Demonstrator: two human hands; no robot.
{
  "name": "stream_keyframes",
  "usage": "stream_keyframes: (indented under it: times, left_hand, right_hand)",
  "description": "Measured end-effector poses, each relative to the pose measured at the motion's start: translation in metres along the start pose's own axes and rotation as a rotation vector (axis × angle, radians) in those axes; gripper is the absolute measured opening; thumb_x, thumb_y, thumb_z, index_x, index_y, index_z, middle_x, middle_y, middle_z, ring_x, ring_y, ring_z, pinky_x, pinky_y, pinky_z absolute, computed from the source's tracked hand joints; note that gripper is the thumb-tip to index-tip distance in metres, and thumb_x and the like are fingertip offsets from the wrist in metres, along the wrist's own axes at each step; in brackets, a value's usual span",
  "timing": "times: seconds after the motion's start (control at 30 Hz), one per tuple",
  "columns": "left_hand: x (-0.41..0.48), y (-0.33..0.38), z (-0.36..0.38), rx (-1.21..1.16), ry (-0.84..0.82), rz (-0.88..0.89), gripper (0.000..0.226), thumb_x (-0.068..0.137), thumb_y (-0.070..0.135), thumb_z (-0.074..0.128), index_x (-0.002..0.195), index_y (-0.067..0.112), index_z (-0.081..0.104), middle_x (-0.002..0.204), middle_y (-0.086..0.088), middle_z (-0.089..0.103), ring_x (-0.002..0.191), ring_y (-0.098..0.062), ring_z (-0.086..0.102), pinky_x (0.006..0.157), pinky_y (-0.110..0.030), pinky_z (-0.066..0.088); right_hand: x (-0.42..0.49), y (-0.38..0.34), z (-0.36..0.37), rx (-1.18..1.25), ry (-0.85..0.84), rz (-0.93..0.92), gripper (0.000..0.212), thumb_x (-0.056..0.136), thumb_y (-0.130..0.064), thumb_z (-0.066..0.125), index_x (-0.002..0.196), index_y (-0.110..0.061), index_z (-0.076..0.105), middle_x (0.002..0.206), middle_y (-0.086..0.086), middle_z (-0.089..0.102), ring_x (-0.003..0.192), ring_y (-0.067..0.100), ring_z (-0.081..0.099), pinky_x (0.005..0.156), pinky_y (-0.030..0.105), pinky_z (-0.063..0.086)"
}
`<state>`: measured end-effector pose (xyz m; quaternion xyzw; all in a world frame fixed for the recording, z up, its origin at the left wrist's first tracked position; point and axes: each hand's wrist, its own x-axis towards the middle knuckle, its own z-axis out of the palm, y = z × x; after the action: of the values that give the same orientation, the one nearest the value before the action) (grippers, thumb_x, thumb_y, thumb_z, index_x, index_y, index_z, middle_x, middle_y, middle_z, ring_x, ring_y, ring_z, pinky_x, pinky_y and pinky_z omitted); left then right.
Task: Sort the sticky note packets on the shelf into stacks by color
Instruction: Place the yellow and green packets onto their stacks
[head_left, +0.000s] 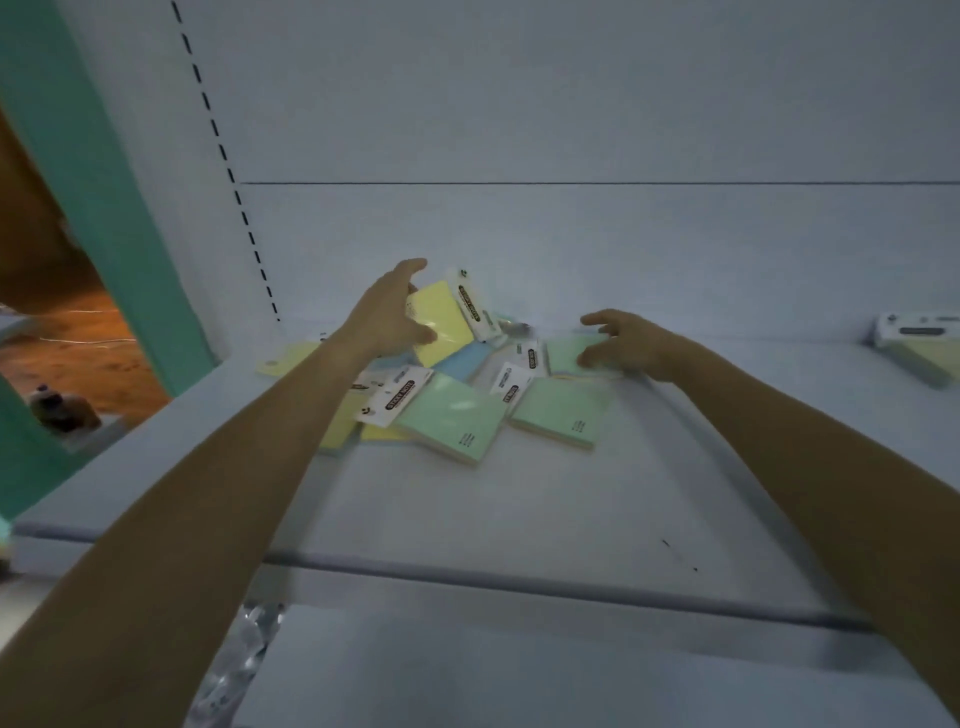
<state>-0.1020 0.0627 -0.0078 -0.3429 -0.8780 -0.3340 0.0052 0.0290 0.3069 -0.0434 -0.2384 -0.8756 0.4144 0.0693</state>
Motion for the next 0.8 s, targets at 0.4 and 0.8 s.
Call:
stream_keyframes:
  times: [0.4,0.8]
  left_hand:
    - [0.011,-0.007,-0.01,-0.014,0.196,-0.047,0.031,0.082,0.008,0.053,0.112,0.012,0.061,0.122,-0.007,0.062,0.114,-0.025,0.055,0.084,-0.025,0.037]
    - [-0.005,-0.006,-0.015,-0.314,0.448,0.104,0.026,0.088,0.002,0.048,0.109,0.016,0.054,0.119,-0.007,0.059,0.104,-0.032,0.06,0.084,-0.037,0.047]
  right_hand:
    - [-0.01,-0.011,-0.022,-0.337,-0.014,-0.062,0.021,0.076,-0.019,0.069,0.085,-0.005,0.056,0.082,0.009,0.05,0.074,0.019,0.045,0.06,0.027,0.032]
    - [-0.043,0.002,-0.032,0.104,0.389,-0.27,0.051,0.078,0.01,0.042,0.116,-0.02,0.056,0.093,-0.006,0.048,0.093,0.022,0.047,0.079,0.04,0.048]
